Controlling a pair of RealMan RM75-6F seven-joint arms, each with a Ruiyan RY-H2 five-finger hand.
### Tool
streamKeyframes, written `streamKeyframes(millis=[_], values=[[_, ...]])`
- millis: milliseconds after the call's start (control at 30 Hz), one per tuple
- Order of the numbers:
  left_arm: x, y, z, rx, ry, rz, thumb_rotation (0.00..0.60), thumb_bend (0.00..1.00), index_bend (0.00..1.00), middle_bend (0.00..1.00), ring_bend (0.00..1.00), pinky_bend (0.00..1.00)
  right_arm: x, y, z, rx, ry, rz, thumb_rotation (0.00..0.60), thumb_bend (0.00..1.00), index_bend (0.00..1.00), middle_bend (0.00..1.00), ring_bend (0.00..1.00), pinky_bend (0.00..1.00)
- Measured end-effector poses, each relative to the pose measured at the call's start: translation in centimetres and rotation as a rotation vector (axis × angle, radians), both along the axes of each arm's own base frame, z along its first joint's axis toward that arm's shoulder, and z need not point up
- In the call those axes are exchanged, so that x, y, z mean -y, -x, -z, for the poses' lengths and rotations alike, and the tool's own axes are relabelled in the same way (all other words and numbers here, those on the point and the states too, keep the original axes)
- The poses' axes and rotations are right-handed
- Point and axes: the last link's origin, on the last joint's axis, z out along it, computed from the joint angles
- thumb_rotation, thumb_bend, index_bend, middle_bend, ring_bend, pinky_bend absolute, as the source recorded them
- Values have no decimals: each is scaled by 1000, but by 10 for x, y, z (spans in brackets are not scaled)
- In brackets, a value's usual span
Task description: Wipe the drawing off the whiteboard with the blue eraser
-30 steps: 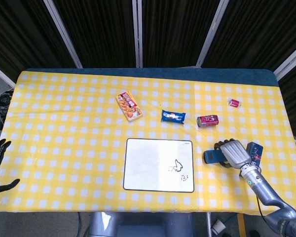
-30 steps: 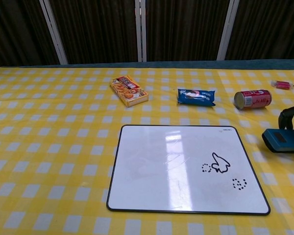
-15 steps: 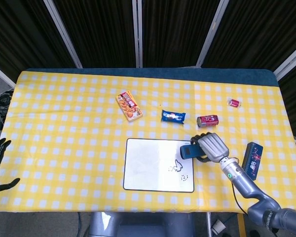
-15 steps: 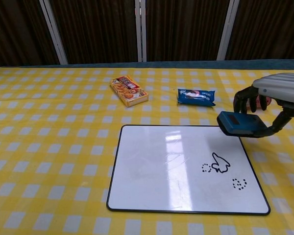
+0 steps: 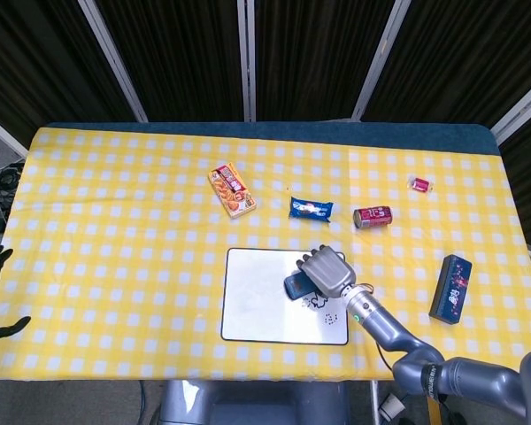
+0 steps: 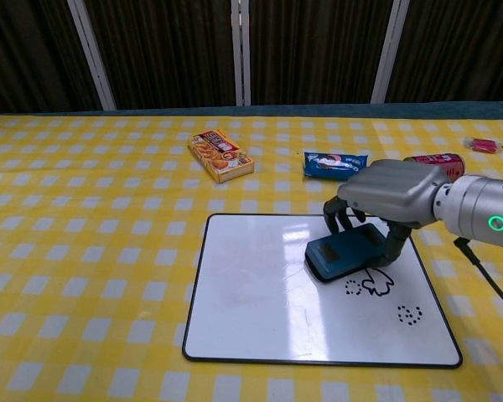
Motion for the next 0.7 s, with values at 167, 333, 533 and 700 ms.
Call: streamKeyframes(millis=[167,333,533,700], values=[[-1,0,1,1,3,0,600,0,0,0,0,0,-5,2,5,-37,-23,-13,600,541,515,526,435,455],[0,-1,1,1,4,0,600,0,0,0,0,0,-15,6,0,-61,-56,-33,600,559,528,536,444,457],[-1,-2,2,4,9,3,600,0,0,0,0,0,-37,17,-13,-110,-114,-83,600,558,529,537,445,457],[-1,-3,4,1,13,7,600,0,0,0,0,0,-54,23,-19,-106,-168,-70,600,560,532,540,447,457]])
